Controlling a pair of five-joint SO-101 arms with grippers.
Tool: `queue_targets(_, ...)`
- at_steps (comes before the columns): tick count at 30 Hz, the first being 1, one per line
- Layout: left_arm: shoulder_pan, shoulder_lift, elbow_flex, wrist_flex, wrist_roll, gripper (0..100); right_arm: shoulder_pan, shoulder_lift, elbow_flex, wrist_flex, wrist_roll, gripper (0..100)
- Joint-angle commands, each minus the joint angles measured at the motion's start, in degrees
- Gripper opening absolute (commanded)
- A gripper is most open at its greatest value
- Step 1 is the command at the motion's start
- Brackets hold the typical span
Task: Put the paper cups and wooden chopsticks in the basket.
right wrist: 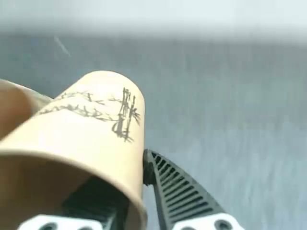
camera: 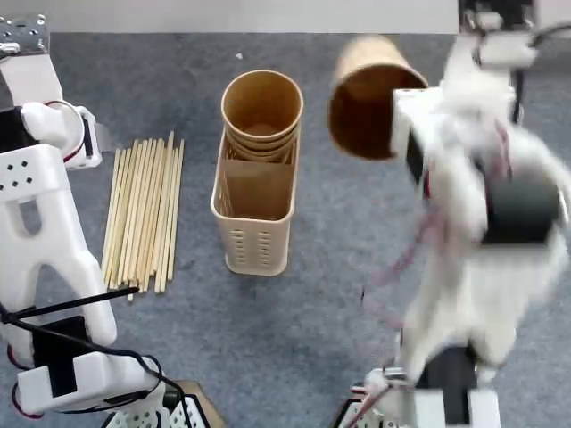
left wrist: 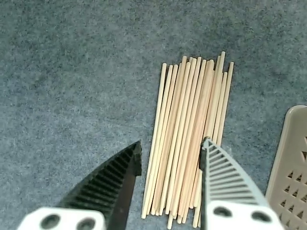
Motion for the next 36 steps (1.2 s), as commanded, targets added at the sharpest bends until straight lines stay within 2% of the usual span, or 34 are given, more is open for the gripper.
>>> queue_targets(1,-0.13,-1.54,-0.22,-0.79,-0.53,22,-8.92,-4.7,-6.9,-0.22,0.35,0.6)
queue_targets(5,-0.31,-1.54,-0.22,-0.79,-0.53,22,-13.67,-2.42,-2.59,-1.63,0.35,0.6)
queue_targets(11,-0.4,-1.54,-0.13,-0.62,-0.53,22,-13.49,5.76,8.75,-6.81,0.18,0.6)
queue_targets(13,-0.4,-1.54,-0.13,-0.7,-0.53,22,-13.58,8.22,10.86,-7.87,-2.64,0.6)
queue_targets(16,-0.4,-1.54,0.48,-0.79,-0.62,22,-13.58,11.12,11.3,-10.07,-5.63,0.6)
queue_targets(22,-0.4,-1.54,0.48,-0.79,-0.62,22,-13.76,15.6,11.21,-12.09,-5.63,1.3)
queue_targets(29,-0.13,-1.45,0.48,-0.88,-0.62,22,-13.85,15.6,11.21,-16.92,-5.98,23.5)
queue_targets(36,2.07,-1.45,0.48,-0.79,-0.62,22,-16.31,15.52,11.21,-24.75,-5.98,25.6)
